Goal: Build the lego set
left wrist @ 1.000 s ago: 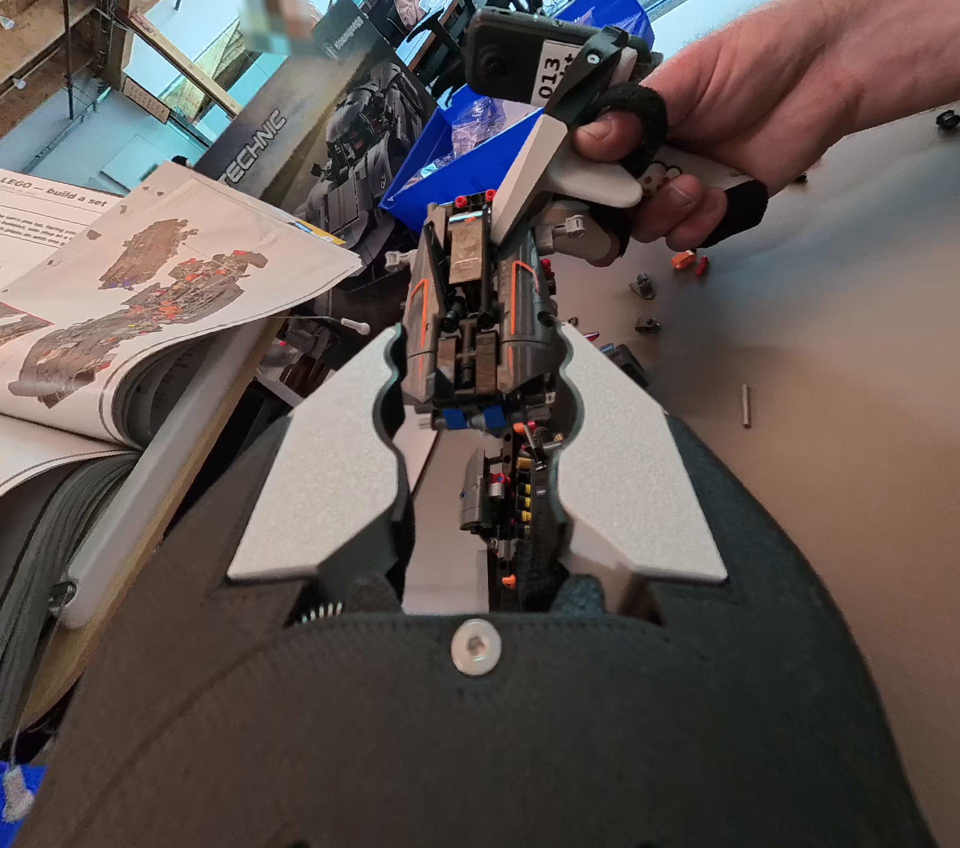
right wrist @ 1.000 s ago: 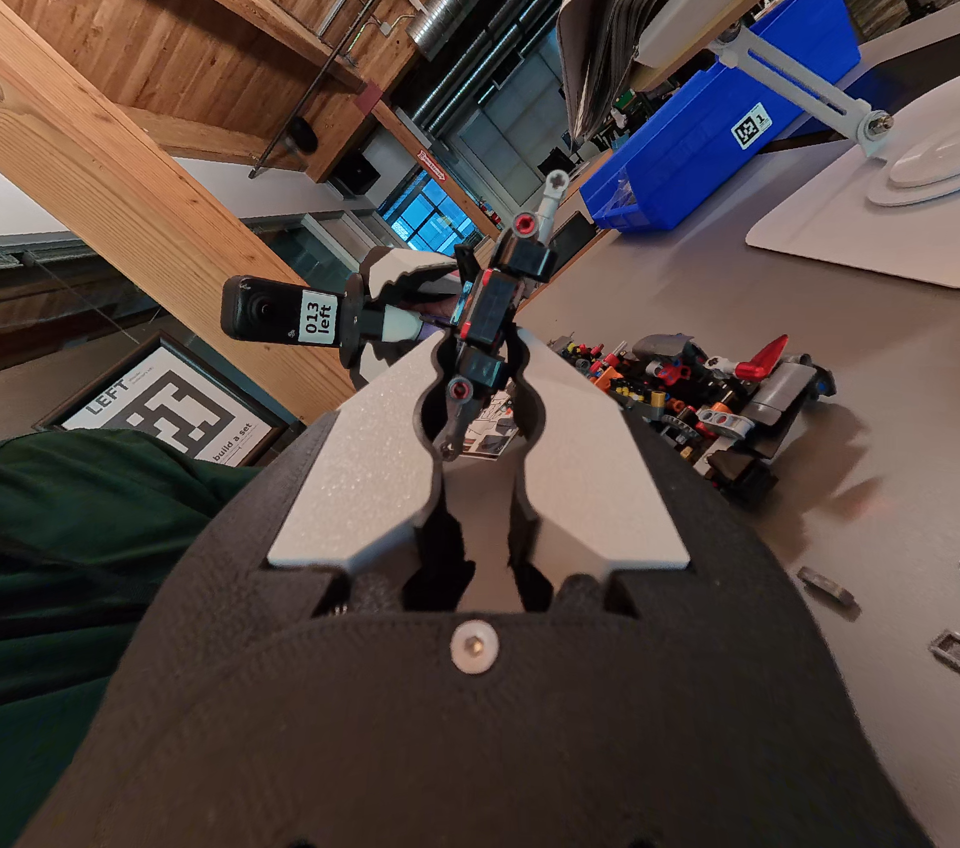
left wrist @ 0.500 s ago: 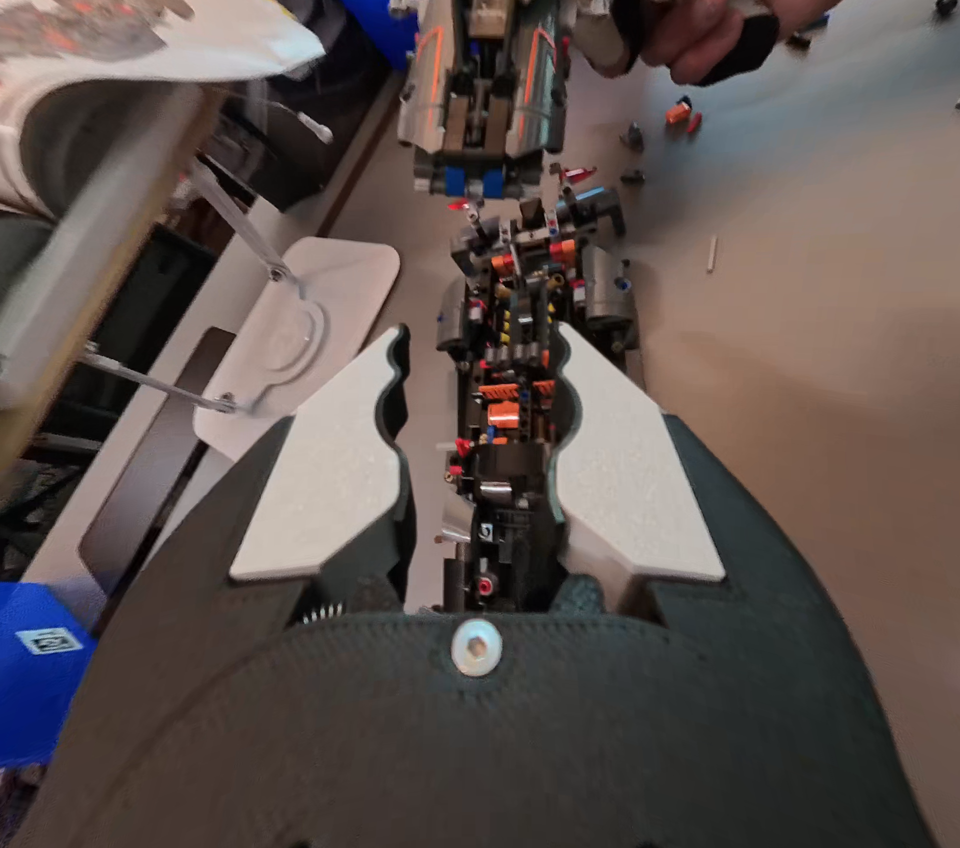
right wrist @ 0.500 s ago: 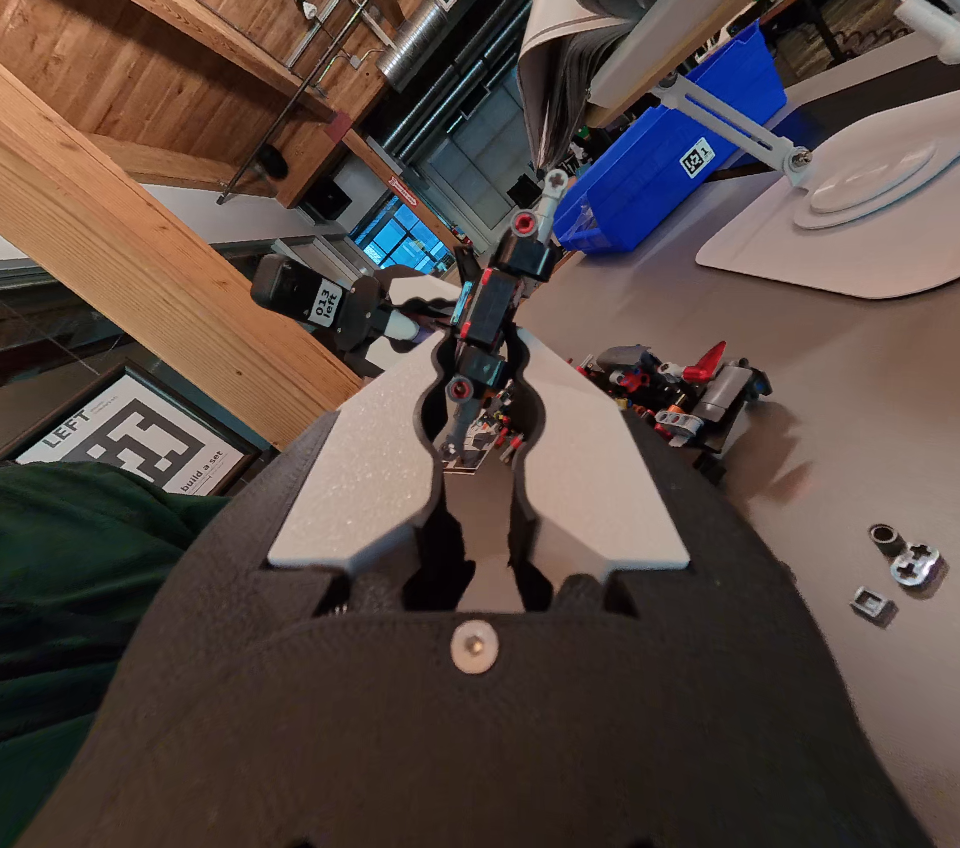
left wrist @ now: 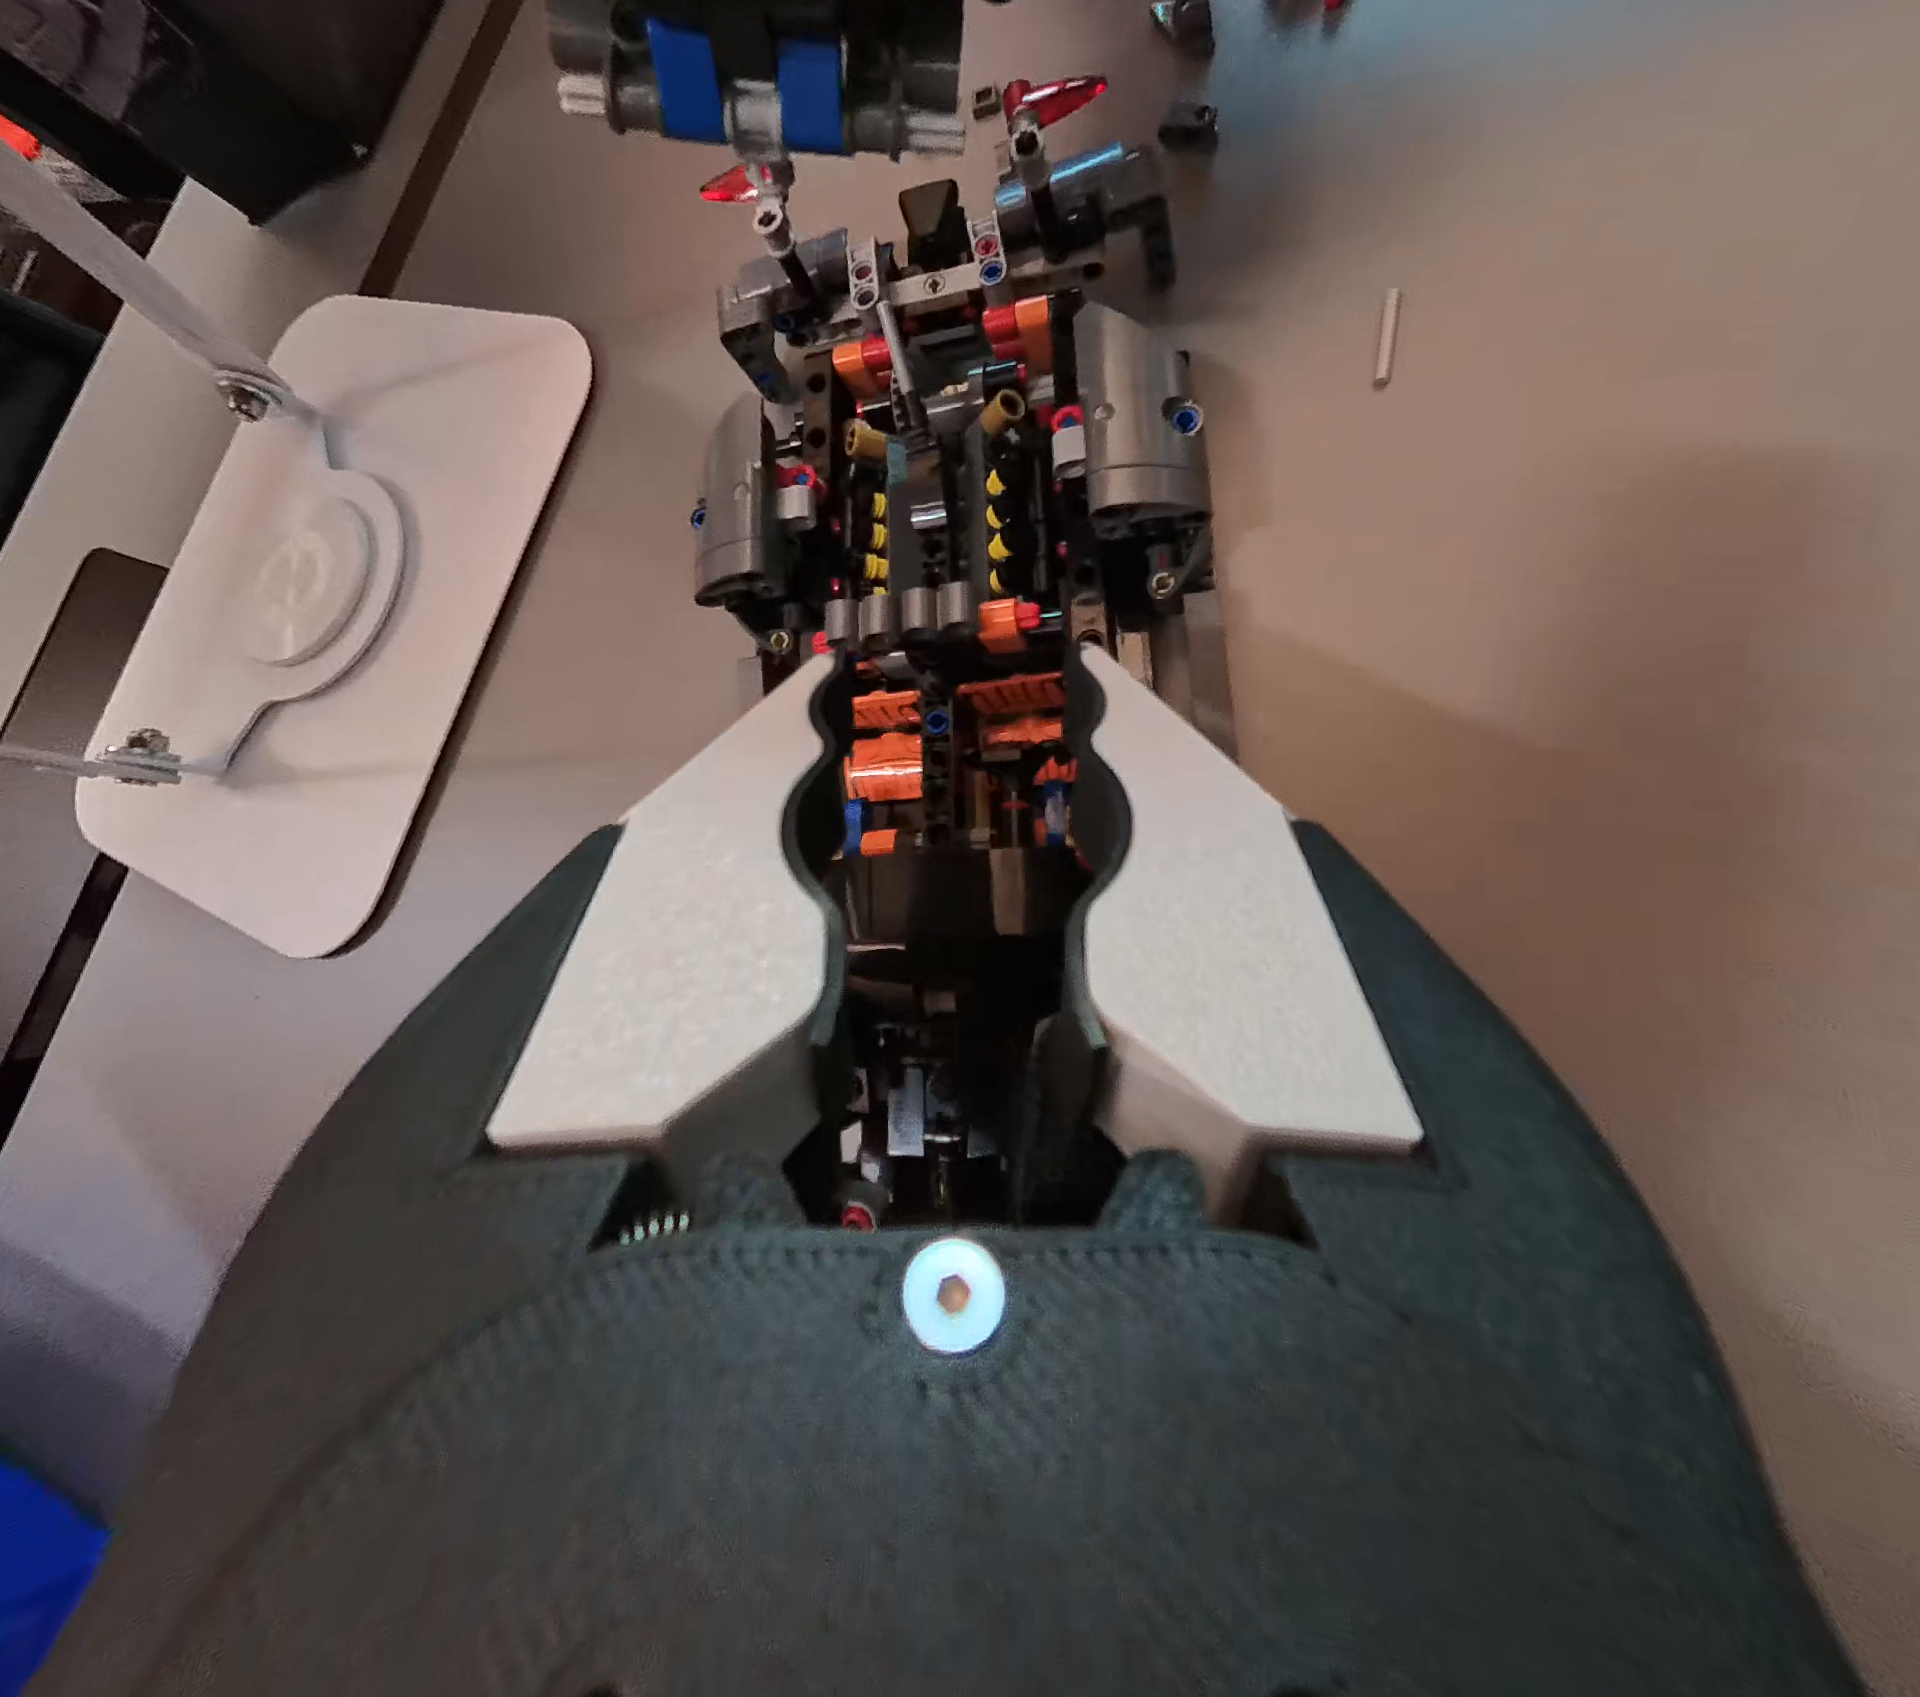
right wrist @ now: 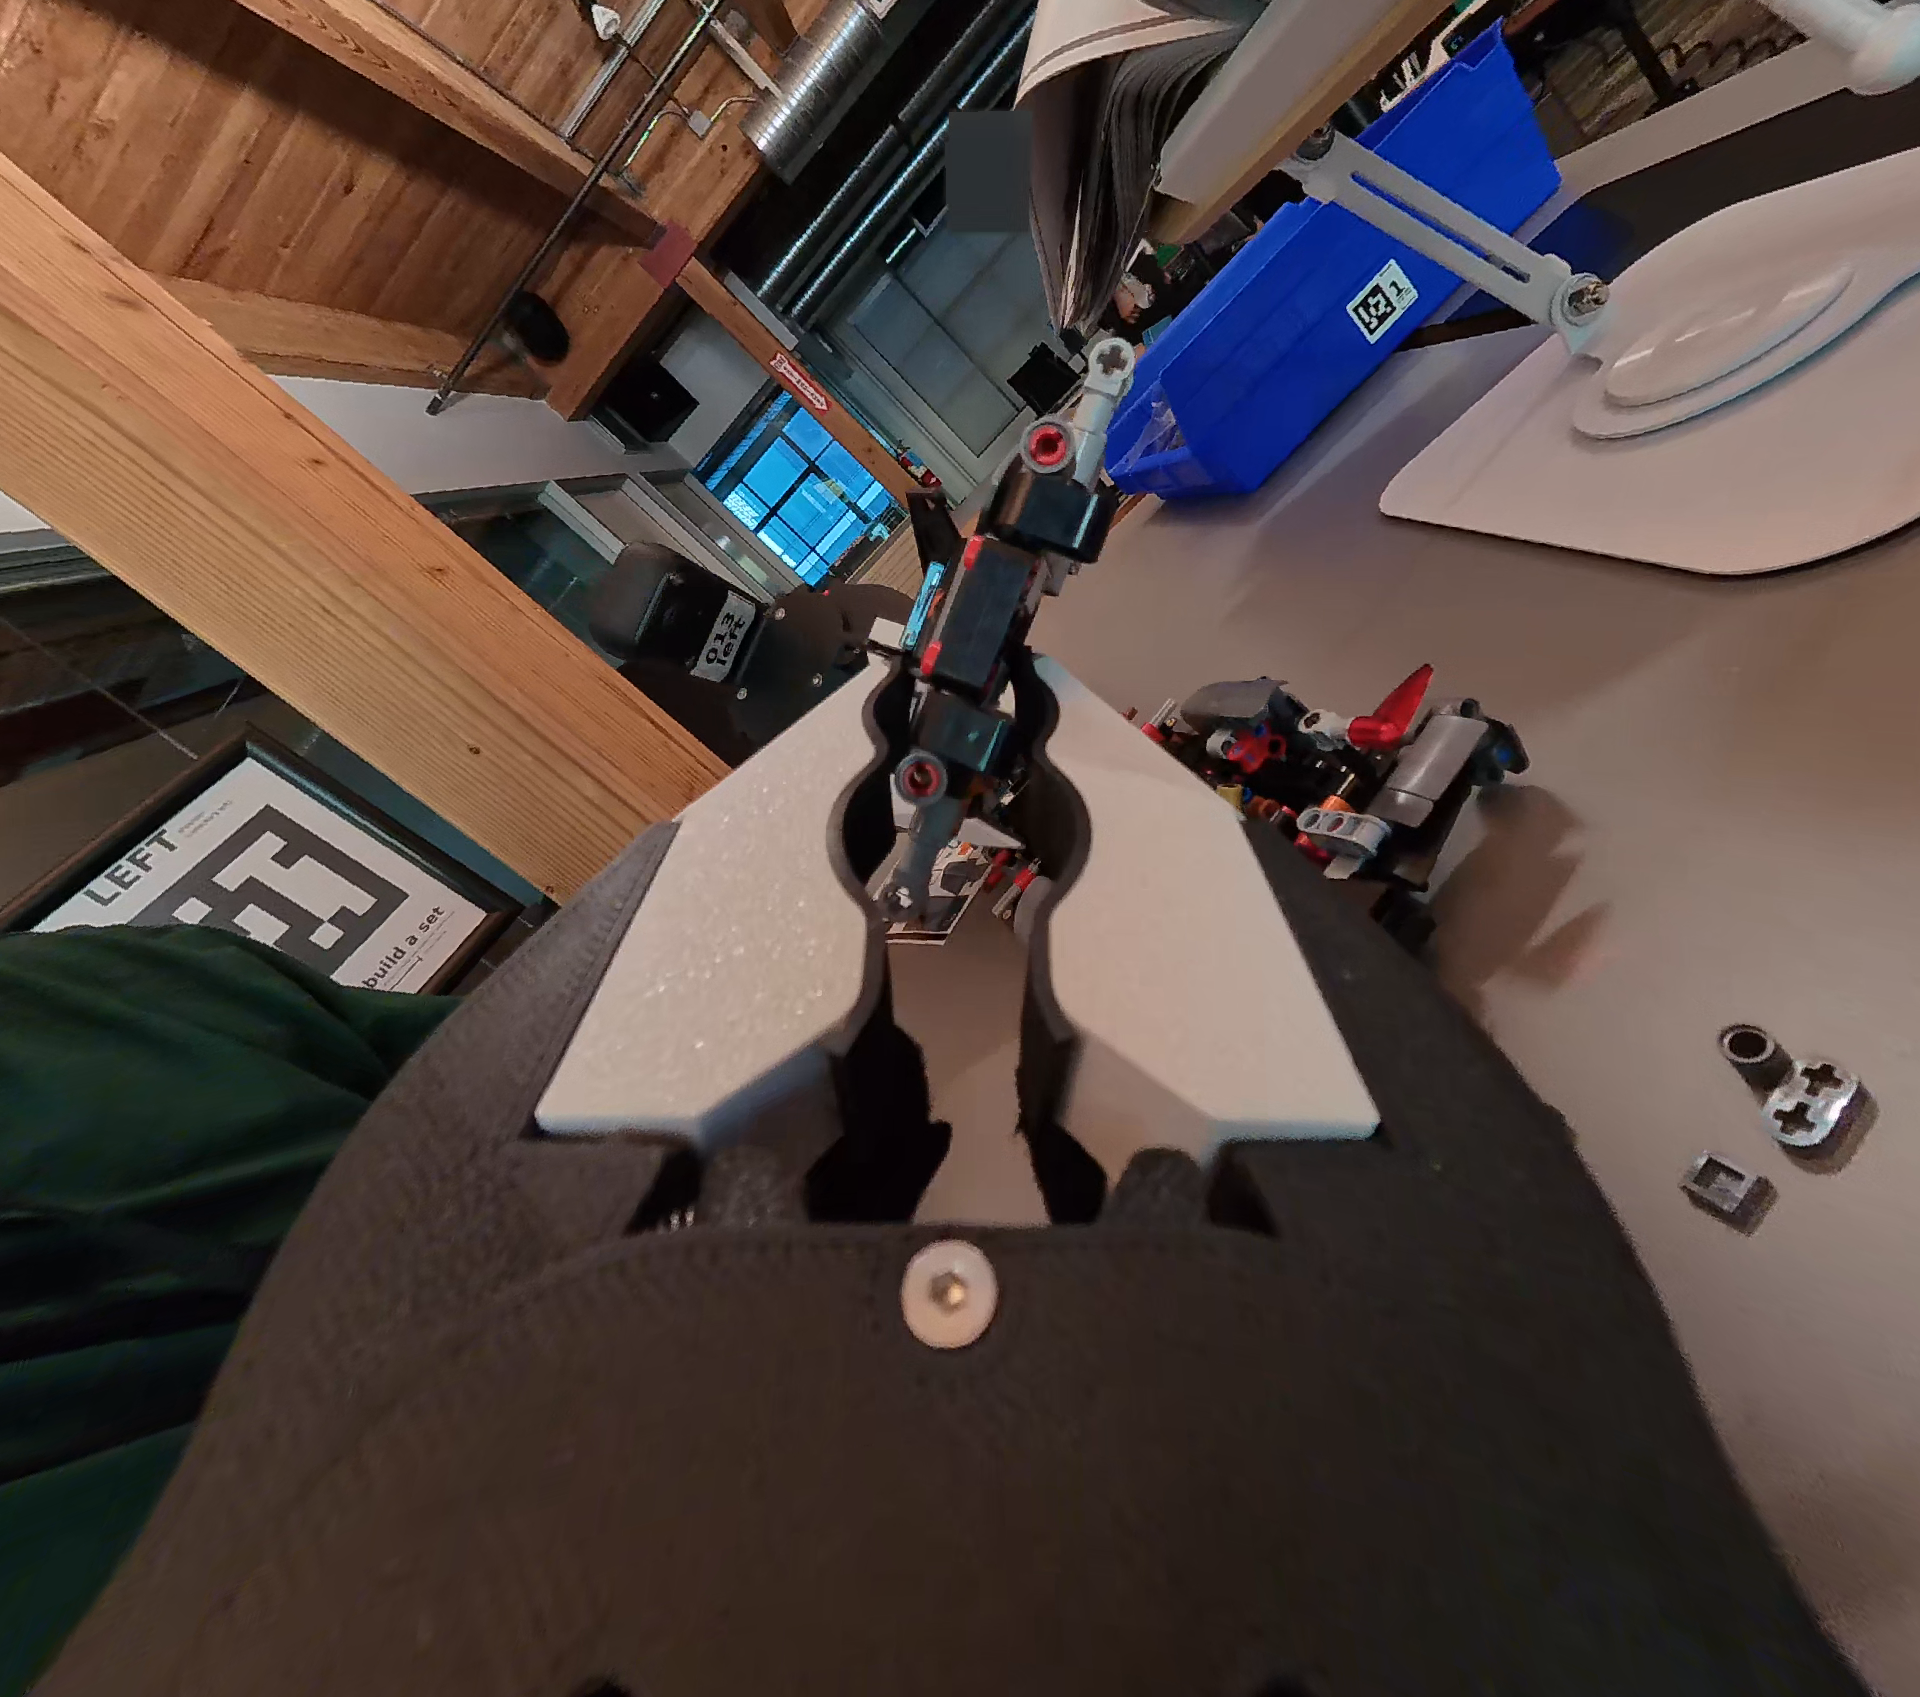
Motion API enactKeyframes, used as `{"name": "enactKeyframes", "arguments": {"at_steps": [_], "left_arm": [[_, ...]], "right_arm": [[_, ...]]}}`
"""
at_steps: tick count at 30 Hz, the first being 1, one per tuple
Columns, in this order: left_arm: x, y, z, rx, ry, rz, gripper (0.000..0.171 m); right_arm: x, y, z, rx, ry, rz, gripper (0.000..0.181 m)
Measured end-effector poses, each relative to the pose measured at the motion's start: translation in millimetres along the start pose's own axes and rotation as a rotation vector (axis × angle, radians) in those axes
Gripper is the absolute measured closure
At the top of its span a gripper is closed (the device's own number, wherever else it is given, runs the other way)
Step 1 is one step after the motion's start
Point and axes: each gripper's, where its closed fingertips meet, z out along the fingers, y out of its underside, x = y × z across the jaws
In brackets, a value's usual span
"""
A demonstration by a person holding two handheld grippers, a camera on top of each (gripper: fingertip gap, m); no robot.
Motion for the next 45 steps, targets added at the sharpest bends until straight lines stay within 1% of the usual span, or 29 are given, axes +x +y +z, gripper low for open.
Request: {"name": "enactKeyframes", "arguments": {"at_steps": [5, 14, 45], "left_arm": [[1.9, -0.2, 1.0, 0.003, 0.010, 0.000, 0.141], [3.1, -0.2, 2.8, 0.000, 0.019, -0.003, 0.148], [1.5, -0.4, 1.1, 0.014, 0.019, -0.012, 0.151]], "right_arm": [[0.4, 0.7, 0.6, -0.003, 0.001, 0.000, 0.164], [0.0, 0.8, 0.9, -0.003, -0.001, 0.001, 0.164], [2.9, 2.6, 1.3, -0.005, 0.005, 0.006, 0.164]]}}
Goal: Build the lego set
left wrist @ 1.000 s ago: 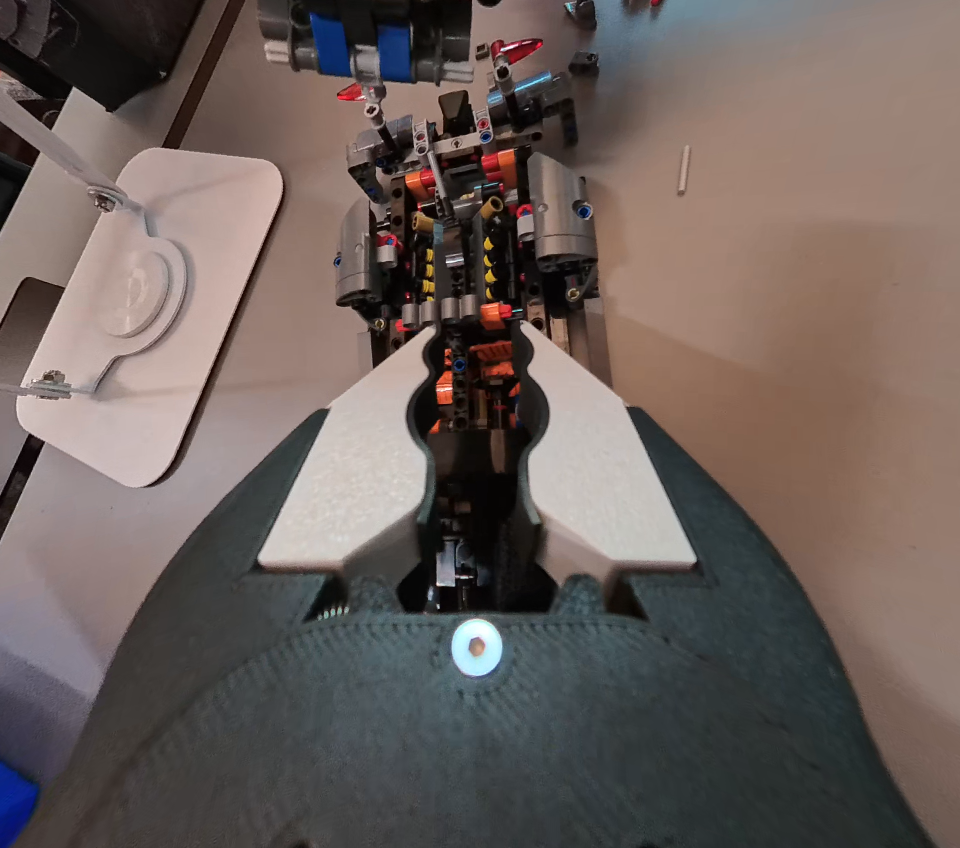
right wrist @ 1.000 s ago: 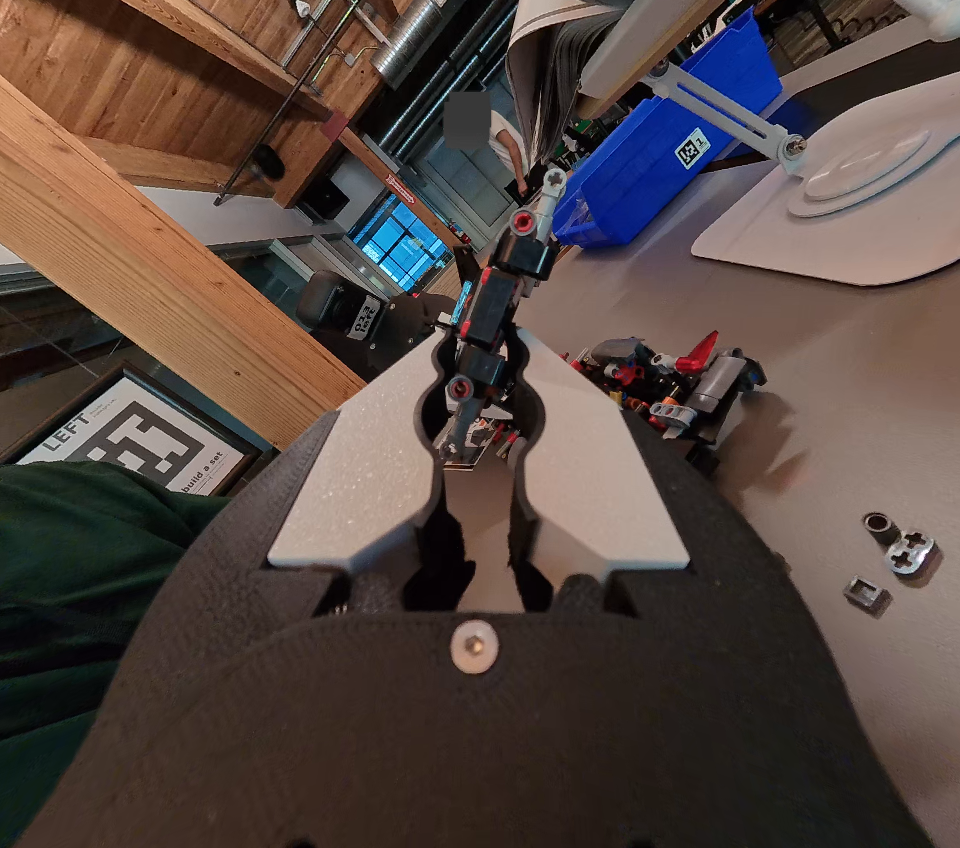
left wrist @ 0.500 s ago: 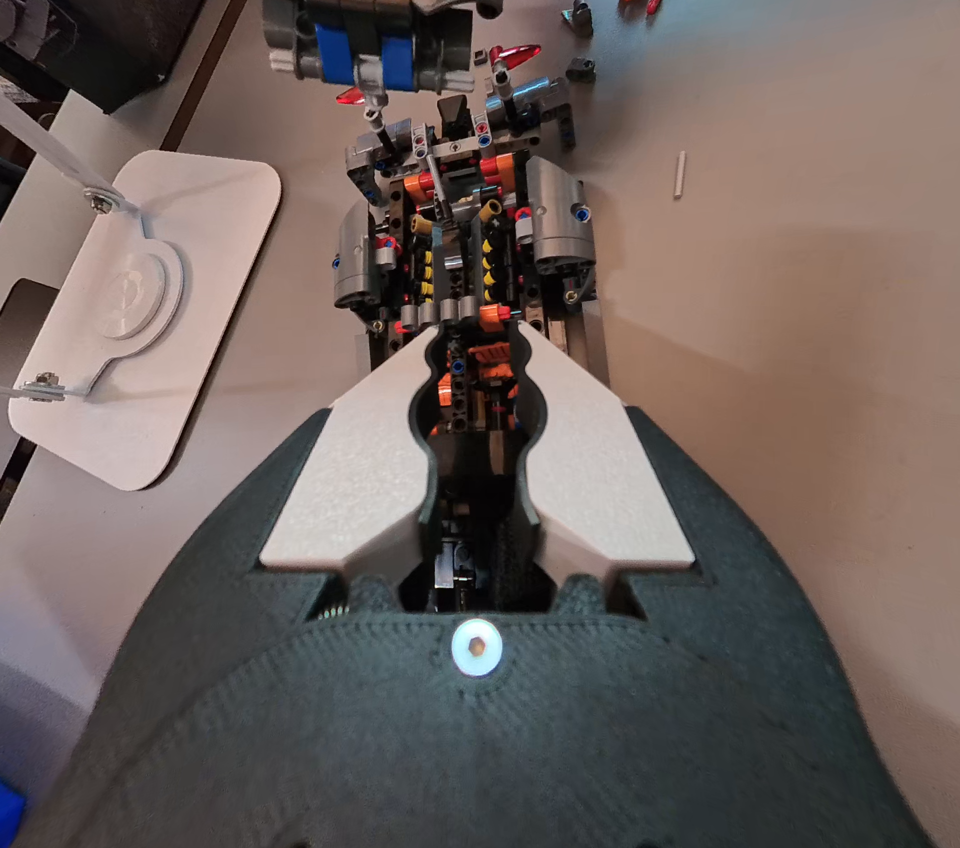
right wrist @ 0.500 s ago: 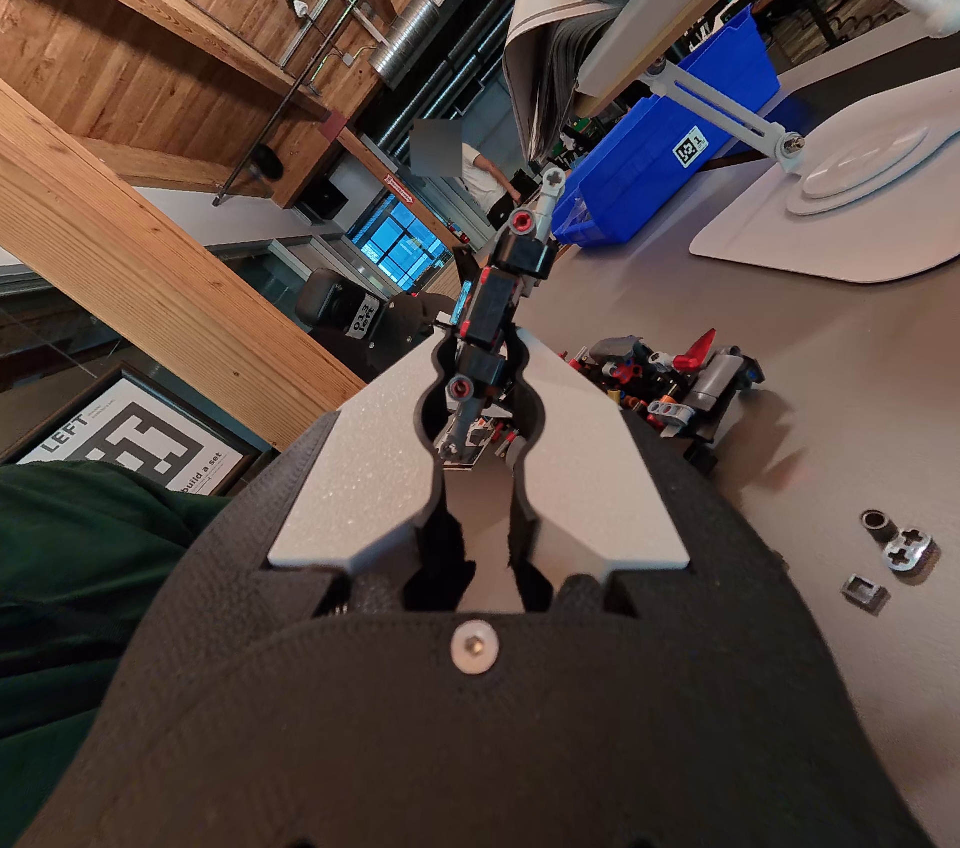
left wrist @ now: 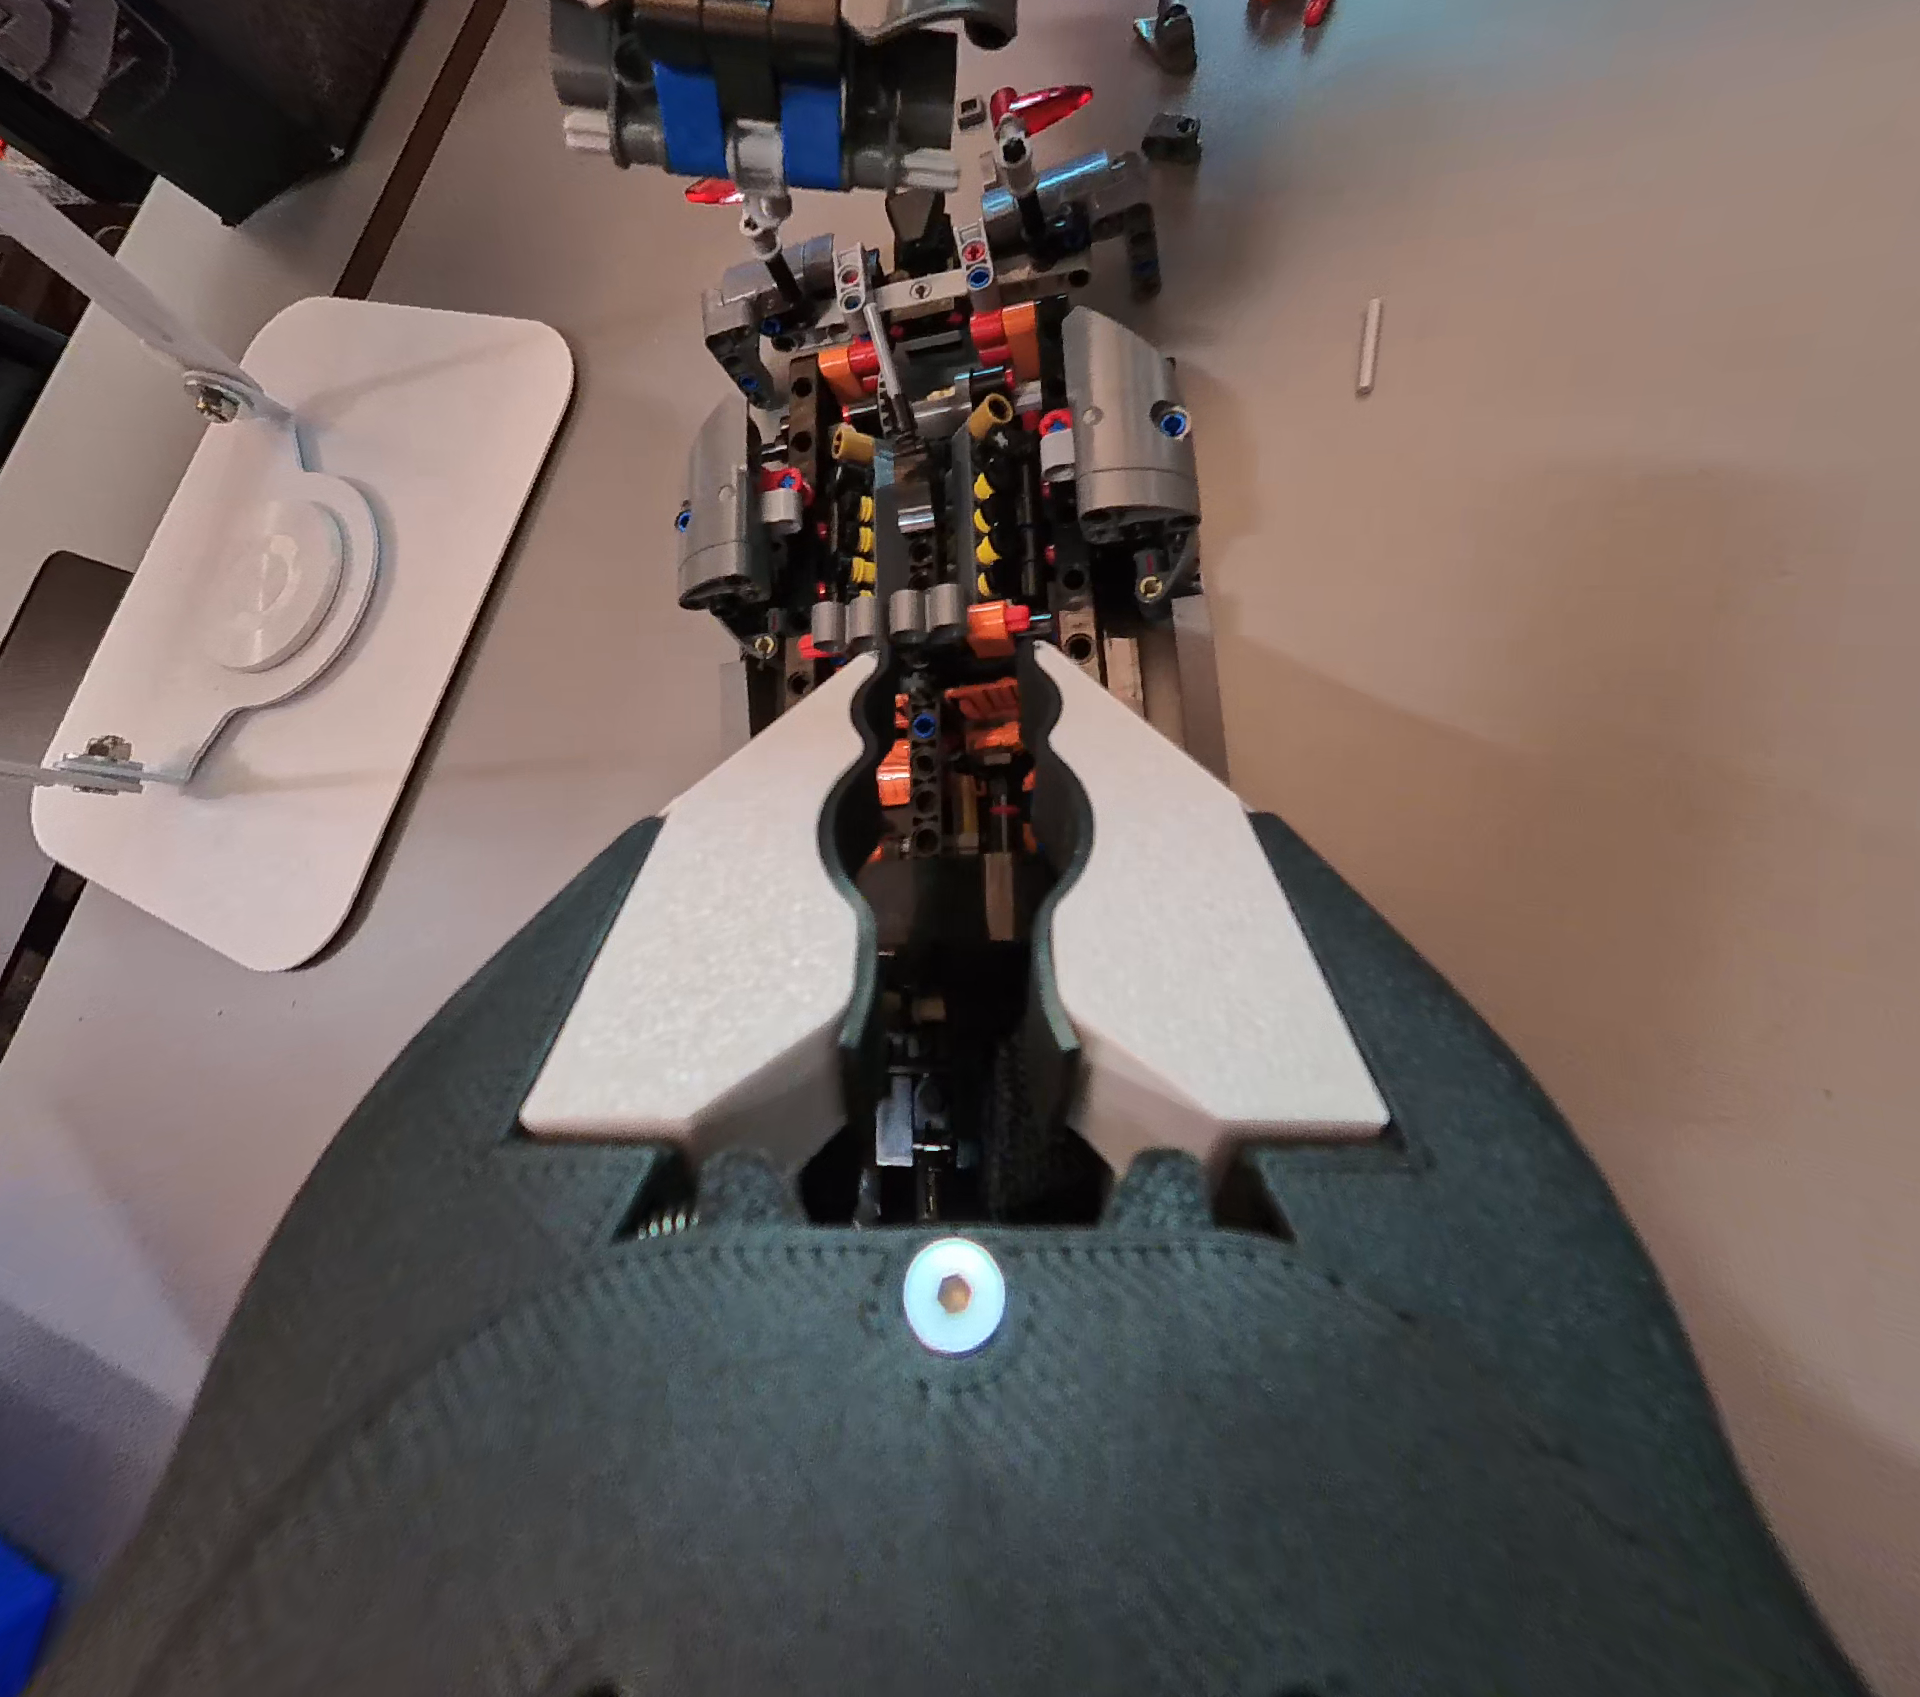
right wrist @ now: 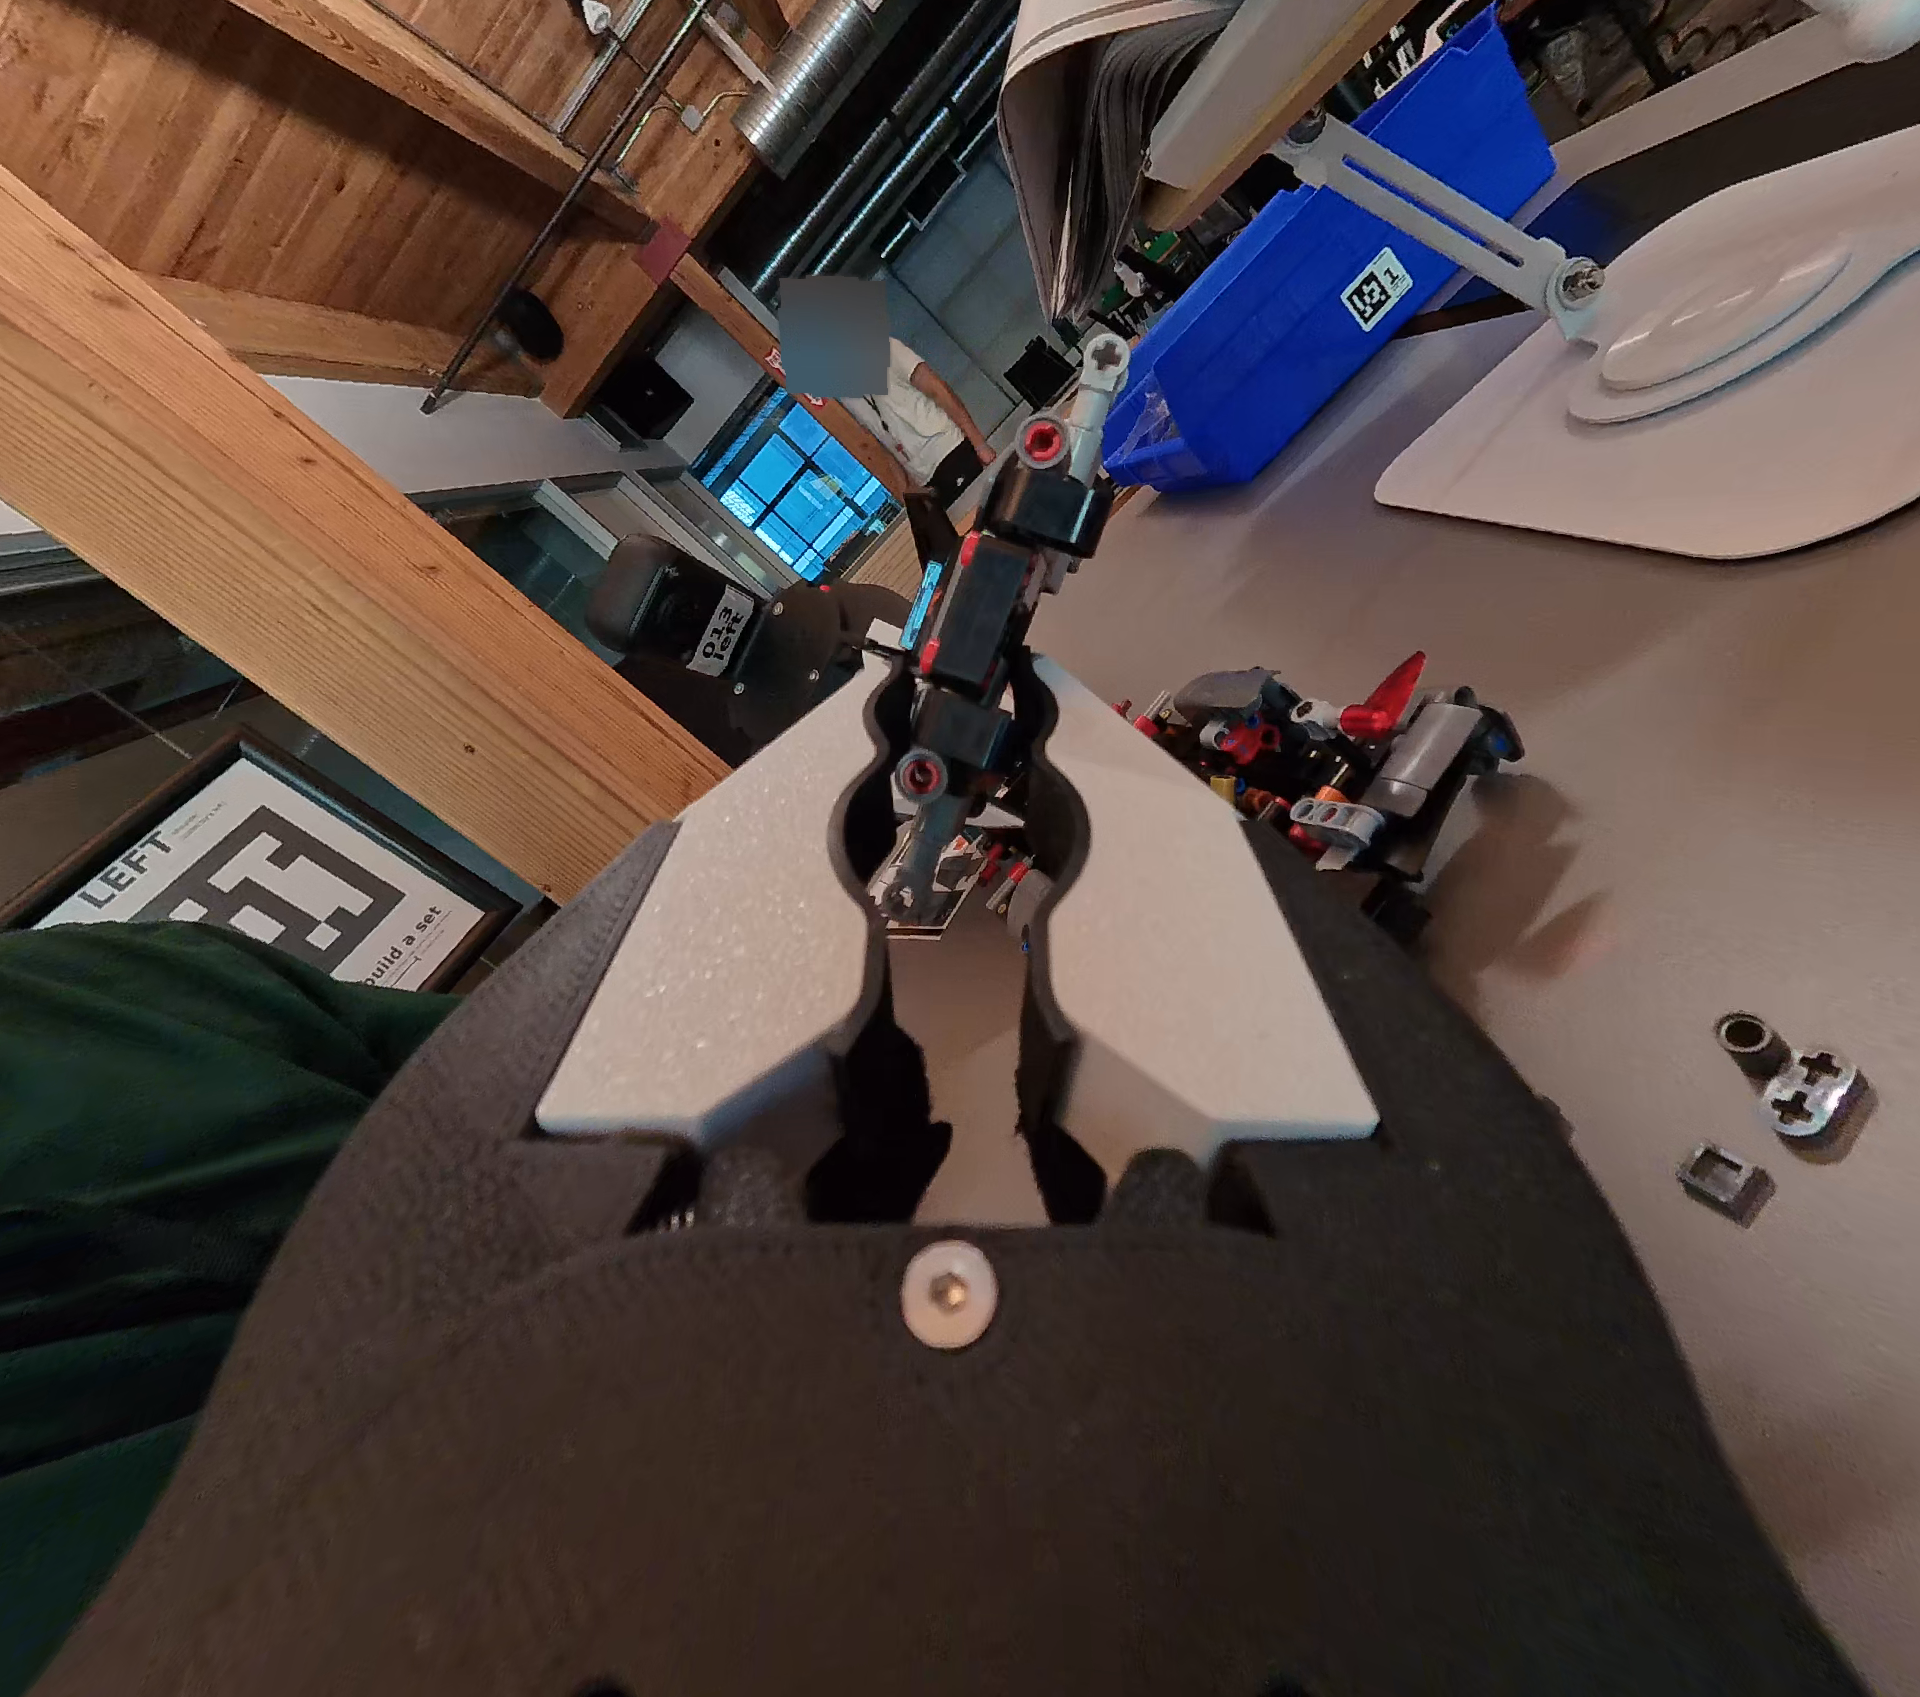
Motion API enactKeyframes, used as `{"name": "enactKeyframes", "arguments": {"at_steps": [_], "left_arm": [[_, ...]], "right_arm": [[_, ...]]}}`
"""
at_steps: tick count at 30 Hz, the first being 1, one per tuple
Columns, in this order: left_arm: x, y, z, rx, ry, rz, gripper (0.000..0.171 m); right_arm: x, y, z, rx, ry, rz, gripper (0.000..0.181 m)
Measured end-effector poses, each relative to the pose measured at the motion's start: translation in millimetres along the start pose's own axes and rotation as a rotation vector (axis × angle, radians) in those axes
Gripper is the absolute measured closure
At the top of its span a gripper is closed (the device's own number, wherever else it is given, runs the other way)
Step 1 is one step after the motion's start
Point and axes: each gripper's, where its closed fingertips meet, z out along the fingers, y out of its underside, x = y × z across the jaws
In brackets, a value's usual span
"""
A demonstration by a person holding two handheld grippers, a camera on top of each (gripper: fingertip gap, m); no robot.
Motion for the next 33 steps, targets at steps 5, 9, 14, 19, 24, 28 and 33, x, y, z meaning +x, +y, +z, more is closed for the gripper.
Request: {"name": "enactKeyframes", "arguments": {"at_steps": [5, 9, 14, 19, 24, 28, 33], "left_arm": [[-0.3, 0.1, 0.2, 0.000, 0.000, 0.000, 0.151], [-0.6, -0.2, -0.5, 0.004, -0.002, -0.001, 0.151], [-1.0, -0.1, -1.1, 0.005, -0.005, -0.002, 0.151], [-0.7, -0.1, -0.8, 0.004, -0.004, -0.002, 0.150], [-0.9, -0.3, -1.1, 0.006, -0.005, -0.003, 0.150], [-0.9, 0.2, -0.5, 0.002, -0.005, -0.003, 0.150], [-1.1, 0.2, -0.8, 0.003, -0.006, -0.003, 0.149]], "right_arm": [[0.2, -0.5, -0.5, 0.002, 0.000, 0.001, 0.164], [-0.2, -0.6, -0.5, 0.002, -0.002, 0.001, 0.164], [-0.2, -0.5, -0.7, 0.002, -0.001, 0.000, 0.165], [-0.5, -0.5, -1.0, 0.003, -0.002, 0.000, 0.165], [-0.5, -0.5, -1.2, 0.003, -0.002, 0.000, 0.165], [-0.4, -0.3, -1.2, 0.003, -0.002, 0.000, 0.165], [-0.6, -0.5, -1.4, 0.003, -0.002, 0.000, 0.165]]}}
